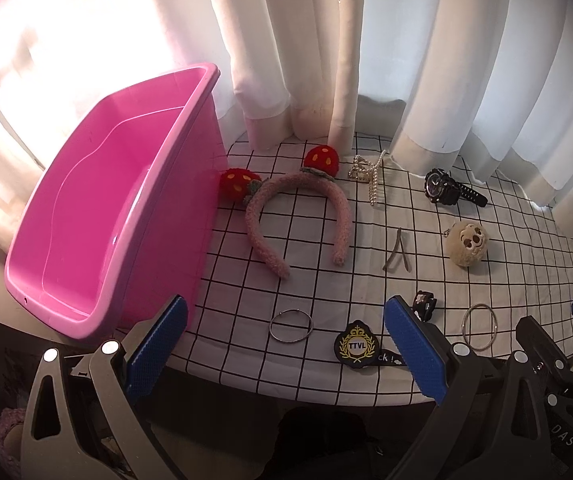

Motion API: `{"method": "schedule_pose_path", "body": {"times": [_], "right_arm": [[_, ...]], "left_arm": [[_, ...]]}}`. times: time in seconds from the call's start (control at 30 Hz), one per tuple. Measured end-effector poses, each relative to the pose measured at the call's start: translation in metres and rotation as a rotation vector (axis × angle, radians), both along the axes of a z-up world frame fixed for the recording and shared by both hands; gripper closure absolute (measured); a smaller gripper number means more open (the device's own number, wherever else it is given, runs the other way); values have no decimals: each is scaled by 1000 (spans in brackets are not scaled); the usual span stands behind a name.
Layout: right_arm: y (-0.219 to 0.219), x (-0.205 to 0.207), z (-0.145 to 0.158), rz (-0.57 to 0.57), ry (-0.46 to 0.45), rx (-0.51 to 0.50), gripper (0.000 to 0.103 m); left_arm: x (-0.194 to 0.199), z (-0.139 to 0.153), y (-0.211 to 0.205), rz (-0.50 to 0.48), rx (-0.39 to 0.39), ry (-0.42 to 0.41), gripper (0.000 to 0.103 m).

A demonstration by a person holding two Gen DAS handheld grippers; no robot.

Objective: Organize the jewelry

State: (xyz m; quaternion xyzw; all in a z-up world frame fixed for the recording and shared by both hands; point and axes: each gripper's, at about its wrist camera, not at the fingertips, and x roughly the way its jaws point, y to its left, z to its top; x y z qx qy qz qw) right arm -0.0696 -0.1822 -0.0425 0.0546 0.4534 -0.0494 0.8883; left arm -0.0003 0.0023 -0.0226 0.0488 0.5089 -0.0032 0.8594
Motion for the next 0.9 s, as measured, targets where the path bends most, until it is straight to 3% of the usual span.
{"method": "schedule_pose_path", "body": {"times": [0.17, 0.4, 0.67, 0.9], "right_arm": [[-17, -3, -21, -15, 40, -4, 9], [-60, -2, -77, -78, 129, 15, 10], [-78, 16, -144, -53, 241, 10, 10], [-82, 28, -170, -21, 258, 16, 10]], "left_arm": [[3, -25, 0, 6, -14, 40, 6], [0, -69, -15, -37, -17, 89, 6], [-5, -117, -39, -81, -17, 149, 6], [-5, -141, -50, -81, -46, 163, 6]]}}
